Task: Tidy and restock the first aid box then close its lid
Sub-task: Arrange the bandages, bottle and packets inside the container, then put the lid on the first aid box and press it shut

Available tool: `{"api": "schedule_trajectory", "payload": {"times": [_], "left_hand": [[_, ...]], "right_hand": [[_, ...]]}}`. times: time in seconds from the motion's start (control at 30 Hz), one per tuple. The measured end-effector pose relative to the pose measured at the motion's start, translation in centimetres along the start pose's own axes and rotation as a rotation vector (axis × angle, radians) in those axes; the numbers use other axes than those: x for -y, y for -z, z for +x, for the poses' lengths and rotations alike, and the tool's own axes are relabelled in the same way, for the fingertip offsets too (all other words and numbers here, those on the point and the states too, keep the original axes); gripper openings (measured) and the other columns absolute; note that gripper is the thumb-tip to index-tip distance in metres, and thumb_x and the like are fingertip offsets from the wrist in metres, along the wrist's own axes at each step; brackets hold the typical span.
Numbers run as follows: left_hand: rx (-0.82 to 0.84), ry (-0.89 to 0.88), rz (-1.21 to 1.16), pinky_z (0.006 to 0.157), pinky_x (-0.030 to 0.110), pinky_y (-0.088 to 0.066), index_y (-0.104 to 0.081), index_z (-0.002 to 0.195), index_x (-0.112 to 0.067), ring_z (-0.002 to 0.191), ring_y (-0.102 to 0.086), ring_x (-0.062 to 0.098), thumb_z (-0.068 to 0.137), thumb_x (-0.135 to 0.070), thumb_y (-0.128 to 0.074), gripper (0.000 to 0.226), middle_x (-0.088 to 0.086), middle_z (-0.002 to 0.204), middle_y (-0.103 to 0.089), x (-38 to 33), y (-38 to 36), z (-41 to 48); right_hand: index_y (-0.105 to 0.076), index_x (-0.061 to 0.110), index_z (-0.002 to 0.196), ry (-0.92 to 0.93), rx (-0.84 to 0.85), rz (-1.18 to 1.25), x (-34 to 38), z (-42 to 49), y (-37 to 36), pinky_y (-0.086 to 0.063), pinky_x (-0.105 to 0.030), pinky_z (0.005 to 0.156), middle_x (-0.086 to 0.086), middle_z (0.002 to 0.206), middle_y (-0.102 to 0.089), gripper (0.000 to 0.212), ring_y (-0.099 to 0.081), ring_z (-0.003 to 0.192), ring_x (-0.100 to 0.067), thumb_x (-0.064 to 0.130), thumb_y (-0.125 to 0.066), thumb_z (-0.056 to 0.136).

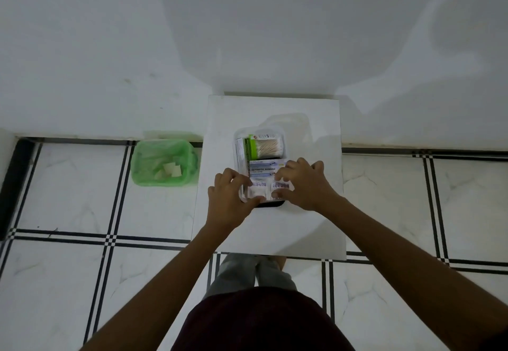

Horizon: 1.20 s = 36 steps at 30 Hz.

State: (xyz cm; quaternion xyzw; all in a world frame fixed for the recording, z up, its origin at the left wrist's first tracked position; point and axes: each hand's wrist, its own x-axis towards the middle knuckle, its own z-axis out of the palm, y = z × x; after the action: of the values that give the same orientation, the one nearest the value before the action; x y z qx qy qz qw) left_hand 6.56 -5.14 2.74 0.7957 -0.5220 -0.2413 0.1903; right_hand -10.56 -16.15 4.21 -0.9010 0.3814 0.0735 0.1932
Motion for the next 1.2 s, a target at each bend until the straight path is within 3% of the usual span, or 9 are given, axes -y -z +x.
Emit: {"api": "schedule_trajectory", "payload": {"times": [0.2,0.33,0.43,0.6,0.7,0.8,0.9,1.0,1.2], "left_hand": [[-0.046,0.045,-0.062,0.075,0.041,-0.049,-0.064,0.095,-0.019,0.097,-0.047,0.022,0.071,-0.037,-0.078,0.034,0.006,0.101,-0.053,0.9,-0.5,0.3],[-0.072,0.058,-0.256,0.076,0.036,-0.049,-0.056,0.109,-0.013,0.096,-0.049,0.019,0.076,-0.028,-0.075,0.041,0.006,0.106,-0.055,1.2,-0.1,0.1],[-0.058,0.269,-0.436,0.08,0.032,-0.051,-0.044,0.13,-0.015,0.094,-0.057,0.017,0.082,-0.028,-0.07,0.056,0.002,0.111,-0.058,1.0,0.6,0.7],[0.352,0.42,-0.584,0.084,0.047,-0.057,-0.038,0.139,-0.024,0.106,-0.063,0.028,0.089,-0.019,-0.057,0.054,0.009,0.128,-0.059,0.3,1.4,2.2],[0.422,0.424,-0.605,0.076,0.039,-0.06,-0.042,0.136,-0.024,0.102,-0.064,0.026,0.087,-0.012,-0.053,0.051,0.008,0.125,-0.06,-0.4,1.9,2.6],[0.368,0.462,-0.683,0.068,0.039,-0.061,-0.047,0.128,-0.022,0.094,-0.065,0.028,0.091,-0.012,-0.051,0.038,0.012,0.119,-0.062,-0.7,2.8,2.6],[0.292,0.519,-0.744,0.071,0.048,-0.06,-0.05,0.121,-0.02,0.094,-0.067,0.03,0.095,-0.012,-0.048,0.027,0.012,0.116,-0.063,-0.4,3.8,2.1],[0.265,0.521,-0.756,0.071,0.046,-0.06,-0.049,0.123,-0.017,0.099,-0.065,0.033,0.095,-0.01,-0.048,0.029,0.012,0.12,-0.061,0.6,4.4,1.0],[0.221,0.566,-0.738,0.073,0.044,-0.059,-0.041,0.136,-0.017,0.089,-0.061,0.027,0.094,0.0,-0.044,0.046,0.007,0.109,-0.057,2.1,4.8,-0.3]], "right_hand": [[-0.064,0.018,0.088,0.066,-0.125,-0.181,0.2,0.4,-1.4,-0.036,-0.038,0.068,-0.002,0.087,-0.066,0.036,-0.055,0.08,-0.024,0.049,-0.07,0.072],[-0.063,0.023,0.078,0.064,-0.149,-0.138,0.2,0.5,-1.7,-0.031,-0.035,0.065,0.004,0.079,-0.064,0.032,-0.054,0.076,-0.022,0.05,-0.074,0.067],[-0.063,0.019,0.083,-0.001,-0.238,0.13,-0.1,0.0,-1.7,-0.036,-0.032,0.065,0.0,0.088,-0.063,0.018,-0.054,0.081,-0.021,0.035,-0.071,0.078],[-0.06,0.008,0.091,-0.477,-0.451,0.702,-0.1,0.2,-1.7,-0.045,-0.022,0.067,-0.008,0.089,-0.063,0.005,-0.055,0.075,-0.014,0.01,-0.061,0.087],[-0.064,0.007,0.095,-0.751,-0.336,0.892,-0.8,1.0,-2.6,-0.056,-0.042,0.08,-0.005,0.09,-0.066,0.01,-0.062,0.083,-0.023,0.011,-0.057,0.089],[-0.067,0.003,0.098,-0.826,-0.14,0.853,-0.9,1.3,-3.6,-0.053,-0.037,0.085,-0.013,0.102,-0.07,0.018,-0.064,0.094,-0.03,0.012,-0.061,0.084],[-0.063,-0.004,0.073,-0.782,-0.033,0.745,0.1,1.5,-4.6,-0.048,-0.032,0.066,-0.02,0.076,-0.065,0.012,-0.062,0.073,-0.03,0.007,-0.061,0.076],[-0.037,0.011,0.05,-0.777,0.029,0.716,0.9,1.6,-6.2,-0.031,-0.024,0.045,-0.004,0.05,-0.041,0.038,-0.04,0.045,-0.016,0.012,-0.067,0.071],[-0.059,0.001,0.076,-0.743,-0.028,0.754,0.3,1.4,-8.0,-0.044,-0.029,0.067,-0.009,0.078,-0.057,0.017,-0.054,0.074,-0.024,0.015,-0.07,0.08]]}}
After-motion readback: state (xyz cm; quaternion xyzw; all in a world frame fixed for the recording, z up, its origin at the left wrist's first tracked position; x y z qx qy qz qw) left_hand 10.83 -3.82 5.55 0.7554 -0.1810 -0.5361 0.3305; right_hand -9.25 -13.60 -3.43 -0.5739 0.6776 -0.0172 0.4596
